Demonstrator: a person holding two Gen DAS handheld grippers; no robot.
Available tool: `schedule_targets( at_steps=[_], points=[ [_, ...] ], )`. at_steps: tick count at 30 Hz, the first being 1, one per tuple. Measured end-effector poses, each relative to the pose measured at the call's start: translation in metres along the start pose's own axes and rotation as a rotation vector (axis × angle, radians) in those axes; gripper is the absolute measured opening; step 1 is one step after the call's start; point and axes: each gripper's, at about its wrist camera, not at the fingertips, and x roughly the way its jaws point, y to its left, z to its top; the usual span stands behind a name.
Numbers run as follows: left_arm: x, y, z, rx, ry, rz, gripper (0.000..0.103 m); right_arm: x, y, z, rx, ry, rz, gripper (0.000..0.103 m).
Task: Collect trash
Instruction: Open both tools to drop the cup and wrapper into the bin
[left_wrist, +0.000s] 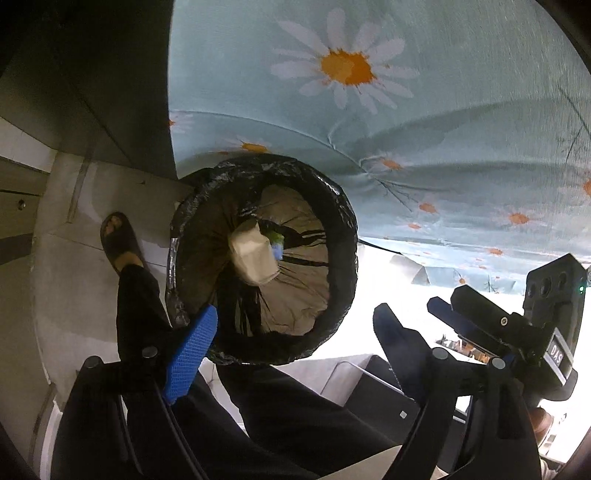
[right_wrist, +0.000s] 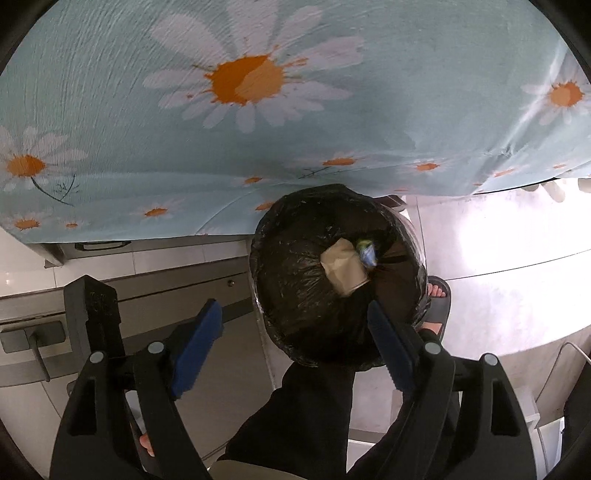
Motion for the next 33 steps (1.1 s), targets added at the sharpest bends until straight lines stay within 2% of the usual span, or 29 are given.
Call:
schedule_targets(
  at_steps=[4,8,12,23,28,31,33],
  points=[
    [-0.003,0.002,-0.001,-0.013,-0.009,0.004,0.084,0.002,-0.001,-0.002,-0.011,0.007,-0.007,0.081],
    [-0.008,-0.001,-0.004,-0.012,-0.020,0.008,0.084,0.000,0.006,-0.006,-0.074,0.001,-0.046,0.081],
    [-0.020,-0.011,-0.006,0.010,-0.044,0.022,0.084,-0.011,0.012,-0.010,-0.113,-0.020,-0.040,0.081],
    [-0.087,-0.067,-0.029,0.206,-0.196,0.152,0.084,-0.070,0.029,-0.028,-0.261,-0.142,0.001,0.081],
    [-0.114,-0.086,-0.038,0.241,-0.241,0.168,0.084,-0.097,0.034,-0.039,-0.312,-0.165,0.052,0.081],
    [-0.133,-0.100,-0.042,0.272,-0.274,0.208,0.084,-0.115,0.044,-0.046,-0.361,-0.180,0.068,0.081],
    [-0.145,-0.104,-0.041,0.263,-0.287,0.194,0.084,-0.131,0.054,-0.050,-0.395,-0.198,0.072,0.081]
  ],
)
